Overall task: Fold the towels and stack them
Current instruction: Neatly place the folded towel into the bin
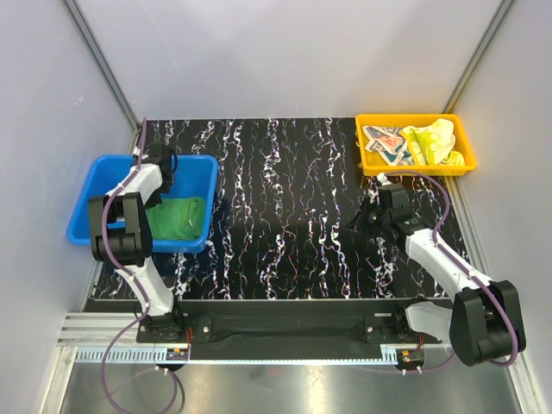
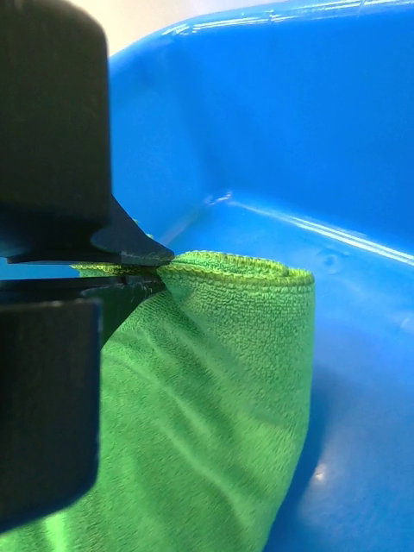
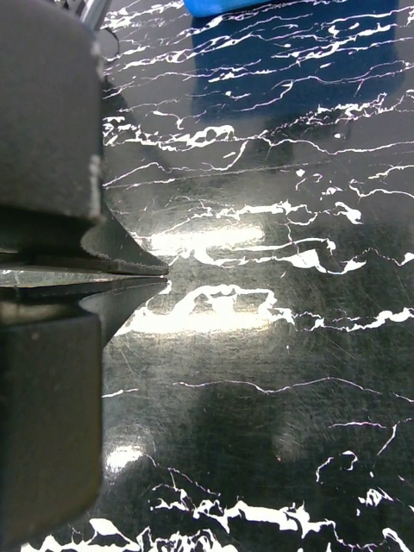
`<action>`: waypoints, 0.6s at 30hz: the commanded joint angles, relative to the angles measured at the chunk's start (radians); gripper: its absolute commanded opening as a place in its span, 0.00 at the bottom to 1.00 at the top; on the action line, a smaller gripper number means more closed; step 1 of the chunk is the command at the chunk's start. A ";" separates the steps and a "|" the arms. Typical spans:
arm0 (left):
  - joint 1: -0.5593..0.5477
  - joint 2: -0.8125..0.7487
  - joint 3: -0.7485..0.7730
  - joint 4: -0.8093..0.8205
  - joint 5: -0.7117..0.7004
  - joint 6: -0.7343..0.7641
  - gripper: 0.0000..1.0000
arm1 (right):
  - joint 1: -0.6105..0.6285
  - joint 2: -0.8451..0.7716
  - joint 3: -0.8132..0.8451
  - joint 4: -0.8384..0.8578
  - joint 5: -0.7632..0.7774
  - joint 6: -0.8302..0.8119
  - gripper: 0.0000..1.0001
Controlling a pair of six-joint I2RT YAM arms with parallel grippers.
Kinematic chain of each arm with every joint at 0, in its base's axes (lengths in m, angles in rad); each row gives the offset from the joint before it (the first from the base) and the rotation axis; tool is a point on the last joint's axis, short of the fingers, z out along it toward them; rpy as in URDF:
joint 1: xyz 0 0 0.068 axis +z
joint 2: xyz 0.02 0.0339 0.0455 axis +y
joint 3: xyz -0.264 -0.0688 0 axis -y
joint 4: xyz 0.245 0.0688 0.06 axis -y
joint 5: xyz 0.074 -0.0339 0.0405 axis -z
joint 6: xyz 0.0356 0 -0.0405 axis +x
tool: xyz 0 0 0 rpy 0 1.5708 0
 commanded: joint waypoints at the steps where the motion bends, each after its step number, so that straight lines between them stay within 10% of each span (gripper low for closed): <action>1: 0.025 0.021 -0.003 0.075 -0.053 0.004 0.00 | -0.003 0.003 0.040 0.033 0.029 -0.023 0.09; 7: 0.065 0.136 0.130 -0.001 -0.094 -0.016 0.05 | -0.004 0.017 0.053 0.025 0.043 -0.031 0.10; 13: 0.065 0.187 0.250 -0.123 -0.171 -0.102 0.35 | -0.003 0.024 0.093 -0.001 0.064 -0.029 0.19; 18: 0.054 0.084 0.354 -0.195 -0.110 -0.156 0.57 | -0.003 0.017 0.171 -0.047 0.053 0.000 0.56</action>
